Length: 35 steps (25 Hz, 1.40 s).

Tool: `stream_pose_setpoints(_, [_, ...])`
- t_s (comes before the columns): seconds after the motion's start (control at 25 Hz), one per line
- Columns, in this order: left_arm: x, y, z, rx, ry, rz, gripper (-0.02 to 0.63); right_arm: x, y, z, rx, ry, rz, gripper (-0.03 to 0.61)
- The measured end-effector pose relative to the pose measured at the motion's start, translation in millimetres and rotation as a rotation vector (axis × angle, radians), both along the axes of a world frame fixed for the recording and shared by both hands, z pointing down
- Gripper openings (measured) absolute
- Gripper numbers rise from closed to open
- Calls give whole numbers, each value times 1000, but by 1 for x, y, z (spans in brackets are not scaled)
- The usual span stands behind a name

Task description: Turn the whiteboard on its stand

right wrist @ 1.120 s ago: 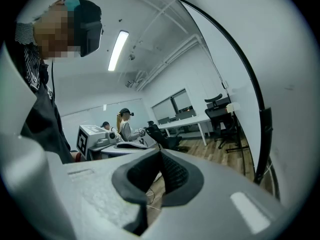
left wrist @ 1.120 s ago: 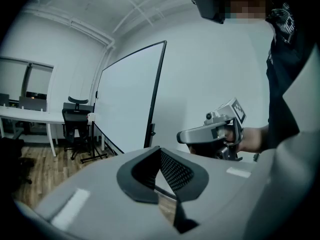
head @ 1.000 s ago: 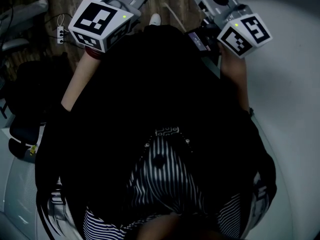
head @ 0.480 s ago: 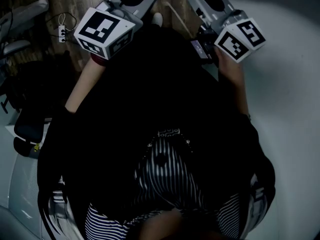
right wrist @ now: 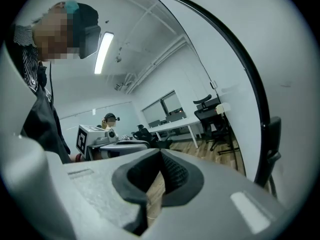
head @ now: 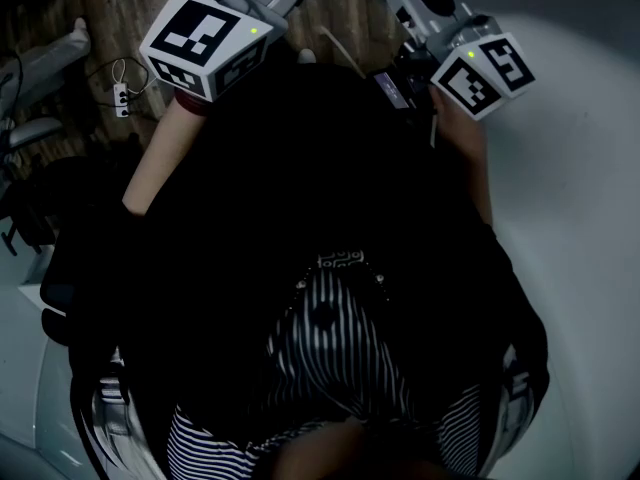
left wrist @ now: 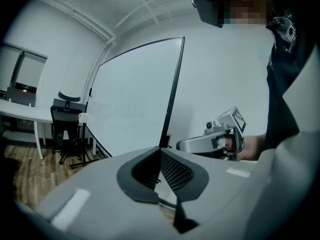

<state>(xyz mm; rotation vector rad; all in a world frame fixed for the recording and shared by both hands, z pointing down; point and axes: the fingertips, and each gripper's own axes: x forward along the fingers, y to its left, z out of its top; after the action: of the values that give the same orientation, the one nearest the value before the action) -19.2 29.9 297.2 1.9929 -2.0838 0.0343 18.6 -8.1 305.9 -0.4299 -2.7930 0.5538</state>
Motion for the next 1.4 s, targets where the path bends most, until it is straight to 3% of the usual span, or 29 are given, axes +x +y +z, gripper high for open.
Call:
stream_pose_setpoints(0.24, [-22,-77,-19,35,-31,64,-3,-27,-61,-15,45,-37,50,0])
stream_pose_setpoints(0.36, [-32,-82,-3,50,-24,118,-3,-34,-61,0,66,-34,103,0])
stream_pose_setpoints(0.48, [-78,-75,19,54,28,186,-3,-75,-61,14,52,-17,195,0])
stream_pose_setpoints(0.6, [-117,-79,1,72,53,267,-3,-106,-69,-9,71,17,282,0])
stream_pose_setpoints(0.72, [-105,-106,-12,78,55,339,-3,-95,-97,-24,62,12,342,0])
stream_pose_setpoints(0.84, [-88,-115,-21,98,106,399,-3,-89,-102,-30,67,20,364,0])
stream_pose_setpoints(0.96, [-91,-102,-24,88,72,436,-3,-97,-94,-36,87,10,395,0])
stream_pose_setpoints(1.2, [-76,-143,-18,50,34,389,-3,-64,-149,-31,54,-34,433,0])
stream_pose_setpoints(1.4, [-77,-146,-32,57,30,362,-3,-80,-147,-46,51,-49,378,0])
